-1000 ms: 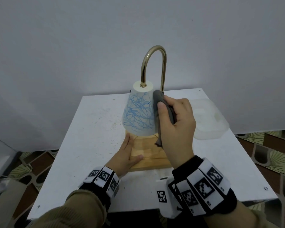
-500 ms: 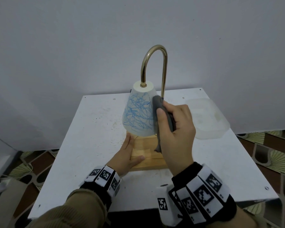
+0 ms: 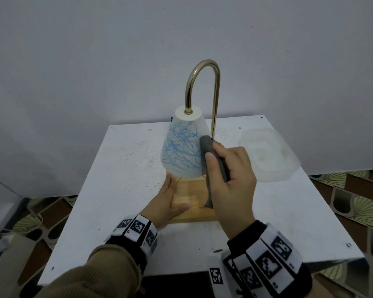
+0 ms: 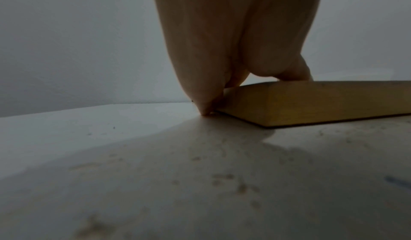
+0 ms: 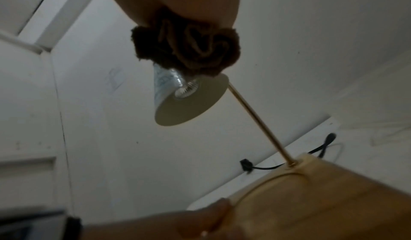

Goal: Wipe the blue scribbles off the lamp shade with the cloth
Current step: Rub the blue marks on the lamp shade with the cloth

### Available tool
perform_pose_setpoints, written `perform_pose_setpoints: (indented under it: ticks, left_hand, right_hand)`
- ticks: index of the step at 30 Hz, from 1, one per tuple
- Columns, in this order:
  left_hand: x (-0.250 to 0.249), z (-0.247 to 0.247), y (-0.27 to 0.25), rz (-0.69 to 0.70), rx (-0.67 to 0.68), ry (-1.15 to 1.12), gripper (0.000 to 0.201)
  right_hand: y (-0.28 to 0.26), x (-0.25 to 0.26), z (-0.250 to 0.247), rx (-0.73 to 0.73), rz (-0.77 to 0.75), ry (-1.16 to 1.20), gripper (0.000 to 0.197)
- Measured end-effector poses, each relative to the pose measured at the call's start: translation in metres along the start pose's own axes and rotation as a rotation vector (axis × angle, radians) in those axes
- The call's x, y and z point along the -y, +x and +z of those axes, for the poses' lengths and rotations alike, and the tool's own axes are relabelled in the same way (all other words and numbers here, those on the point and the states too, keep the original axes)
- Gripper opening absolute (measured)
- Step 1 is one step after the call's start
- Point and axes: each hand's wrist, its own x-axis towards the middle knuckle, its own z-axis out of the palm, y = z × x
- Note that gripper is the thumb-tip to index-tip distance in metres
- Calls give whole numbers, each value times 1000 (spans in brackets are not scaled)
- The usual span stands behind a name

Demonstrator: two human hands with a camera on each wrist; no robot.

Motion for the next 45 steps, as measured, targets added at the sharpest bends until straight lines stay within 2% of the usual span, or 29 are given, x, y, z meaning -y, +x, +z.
perform_pose_setpoints:
  ticks: [3, 9, 13, 17, 22, 27, 31, 34, 37, 41, 45]
  left_hand:
    - [-1, 0, 0, 1, 14, -6, 110]
    - [-5, -2, -1, -16, 30, 16, 102]
    - [-3, -1, 0, -8, 22, 27, 108]
    - [-3, -1, 0, 9, 16, -6, 103]
    - [-2, -2, 0, 8, 17, -18, 108]
    - [-3, -1, 1, 9, 14, 3, 111]
    - [0, -1, 2, -4, 13, 34, 116]
    - [-2, -2, 1, -24, 27, 41, 115]
    - [-6, -3, -1, -9, 17, 11, 104]
    - [-7, -3, -1, 30, 2, -29, 105]
    - [-3, -3, 2, 12, 19, 16, 108]
  right_hand:
    - [-10, -10, -6, 21, -39, -62, 23]
    - [9, -13, -7, 4, 108, -23, 20]
    - [1, 1, 3, -41, 33, 24, 23]
    - [-17, -7, -4, 10, -67, -31, 25]
    - [-4, -20, -9, -29, 127, -26, 23]
    - [-1, -2, 1, -45, 44, 31, 24]
    - [-18, -7, -6, 23, -69, -28, 26]
    - [-17, -20, -12, 12, 24, -62, 24]
    - [-4, -22, -11, -7, 147, -16, 22]
    - [-3, -7, -4, -13, 63, 14, 23]
    - [-23, -11, -10, 46, -53, -30, 23]
